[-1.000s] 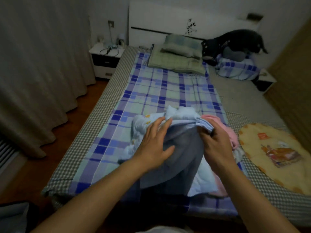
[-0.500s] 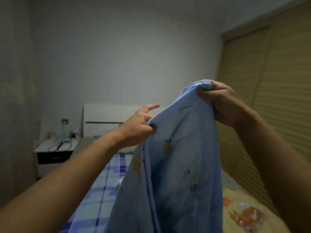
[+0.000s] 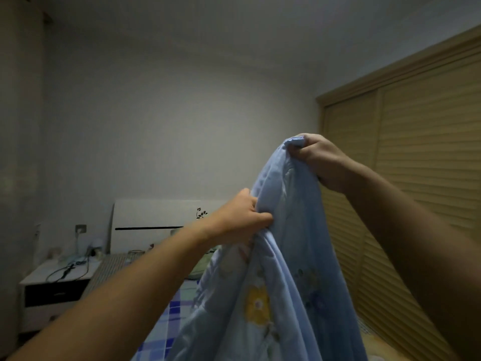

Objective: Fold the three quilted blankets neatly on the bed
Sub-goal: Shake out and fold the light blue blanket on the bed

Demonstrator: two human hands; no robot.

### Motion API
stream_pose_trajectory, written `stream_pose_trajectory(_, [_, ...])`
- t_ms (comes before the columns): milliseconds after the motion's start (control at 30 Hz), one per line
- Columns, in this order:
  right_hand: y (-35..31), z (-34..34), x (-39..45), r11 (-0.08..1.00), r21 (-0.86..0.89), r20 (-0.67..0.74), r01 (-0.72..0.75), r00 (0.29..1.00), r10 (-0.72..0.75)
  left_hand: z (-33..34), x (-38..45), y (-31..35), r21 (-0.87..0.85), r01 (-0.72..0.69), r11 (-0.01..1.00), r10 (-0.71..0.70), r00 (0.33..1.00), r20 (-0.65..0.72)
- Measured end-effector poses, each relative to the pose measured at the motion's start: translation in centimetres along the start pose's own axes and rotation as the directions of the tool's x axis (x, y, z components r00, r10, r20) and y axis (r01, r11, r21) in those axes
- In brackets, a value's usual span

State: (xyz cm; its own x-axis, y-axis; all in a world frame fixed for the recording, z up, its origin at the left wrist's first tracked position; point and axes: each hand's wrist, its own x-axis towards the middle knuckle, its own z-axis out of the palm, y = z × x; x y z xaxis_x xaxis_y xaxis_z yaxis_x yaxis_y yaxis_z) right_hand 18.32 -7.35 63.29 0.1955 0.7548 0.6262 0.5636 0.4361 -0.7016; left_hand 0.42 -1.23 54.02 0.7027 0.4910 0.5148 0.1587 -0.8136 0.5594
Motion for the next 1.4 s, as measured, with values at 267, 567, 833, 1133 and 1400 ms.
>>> stream_pose_trajectory(267, [0.7,0.0,0.7,0.808,-0.584,-0.36,0.077,0.868,-0.342,2.0,-2.4,0.8,0.057,0.231,0.971,-0.226,0.971,-0.076])
stream_pose_trajectory(567, [0.9,0.7,0.8,0.796,-0.605,-0.426,0.009,0.841,-0.334,4.3,-5.4,-3.9,-0.046,0.244,0.969,-0.248,0.945,-0.215])
stream_pose_trajectory(833, [-0.7,2.9,1.5,0.678,-0.734,-0.404,-0.04,0.829,-0.388,10.0,-8.0,-4.2,-0.186,0.301,0.935,-0.325,0.939,-0.114])
stream_pose_trajectory(1133, [-0.5,3.1,1.5,0.659,-0.748,-0.41,-0.078,0.835,-0.367,8.2,-9.5,-3.0,-0.031,0.105,0.994,-0.109,0.974,-0.197])
stream_pose_trajectory(1400, [0.9,2.6,2.3,0.66,-0.736,-0.481,-0.154,0.805,-0.348,10.1,-12.1,-4.8,0.007,0.345,0.938,-0.344,0.937,-0.051])
